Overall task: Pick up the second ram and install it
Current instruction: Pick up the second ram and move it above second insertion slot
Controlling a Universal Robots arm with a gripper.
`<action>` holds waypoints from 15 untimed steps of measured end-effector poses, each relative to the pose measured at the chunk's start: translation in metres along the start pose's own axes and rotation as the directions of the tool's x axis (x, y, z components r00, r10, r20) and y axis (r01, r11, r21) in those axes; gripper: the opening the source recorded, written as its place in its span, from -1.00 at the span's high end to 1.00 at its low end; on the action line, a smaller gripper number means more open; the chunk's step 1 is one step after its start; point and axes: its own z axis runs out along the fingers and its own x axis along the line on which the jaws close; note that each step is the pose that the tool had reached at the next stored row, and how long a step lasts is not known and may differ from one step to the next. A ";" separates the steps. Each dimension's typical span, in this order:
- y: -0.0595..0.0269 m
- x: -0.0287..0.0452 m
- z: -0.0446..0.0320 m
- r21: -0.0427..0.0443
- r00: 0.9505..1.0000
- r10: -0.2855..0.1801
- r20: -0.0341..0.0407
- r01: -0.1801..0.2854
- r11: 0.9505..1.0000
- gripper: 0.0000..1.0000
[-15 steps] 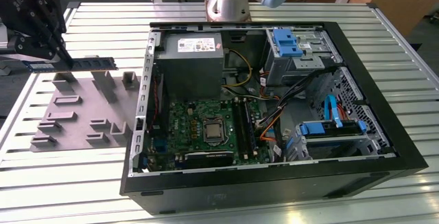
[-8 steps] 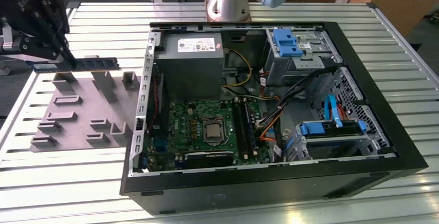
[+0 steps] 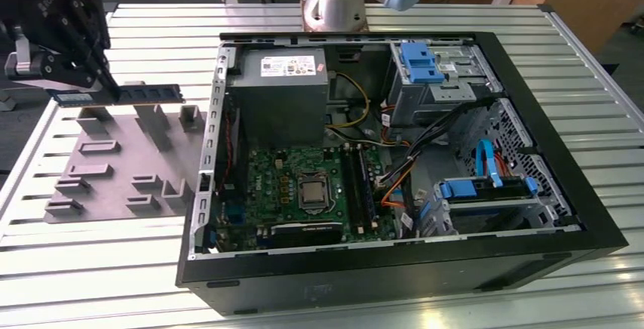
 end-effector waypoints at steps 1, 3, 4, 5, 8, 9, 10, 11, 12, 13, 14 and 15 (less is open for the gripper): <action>-0.0012 0.0000 0.0001 0.000 1.000 0.000 0.000 0.000 1.000 0.72; -0.0037 0.0000 0.0001 0.000 1.000 0.000 0.000 0.000 1.000 0.72; -0.0050 0.0000 0.0002 0.000 1.000 0.000 0.000 0.000 1.000 0.72; -0.0062 0.0000 0.0002 0.000 1.000 0.000 0.000 0.000 1.000 0.72; -0.0092 -0.0001 0.0004 0.000 1.000 0.000 0.000 0.000 1.000 0.72; -0.0100 -0.0001 0.0004 0.000 1.000 0.000 0.000 0.000 1.000 0.72; -0.0108 -0.0001 0.0004 0.000 1.000 0.000 0.000 0.000 1.000 0.72; -0.0117 -0.0002 0.0004 0.000 1.000 0.000 0.000 0.000 1.000 0.72; -0.0126 -0.0002 0.0005 0.000 1.000 0.000 0.000 0.000 1.000 0.72; -0.0136 -0.0002 0.0005 0.000 1.000 0.000 0.000 0.000 1.000 0.72; -0.0147 -0.0002 0.0006 0.000 1.000 0.000 0.000 0.000 1.000 0.72; -0.0158 -0.0002 0.0006 0.000 1.000 0.000 0.000 0.000 1.000 0.72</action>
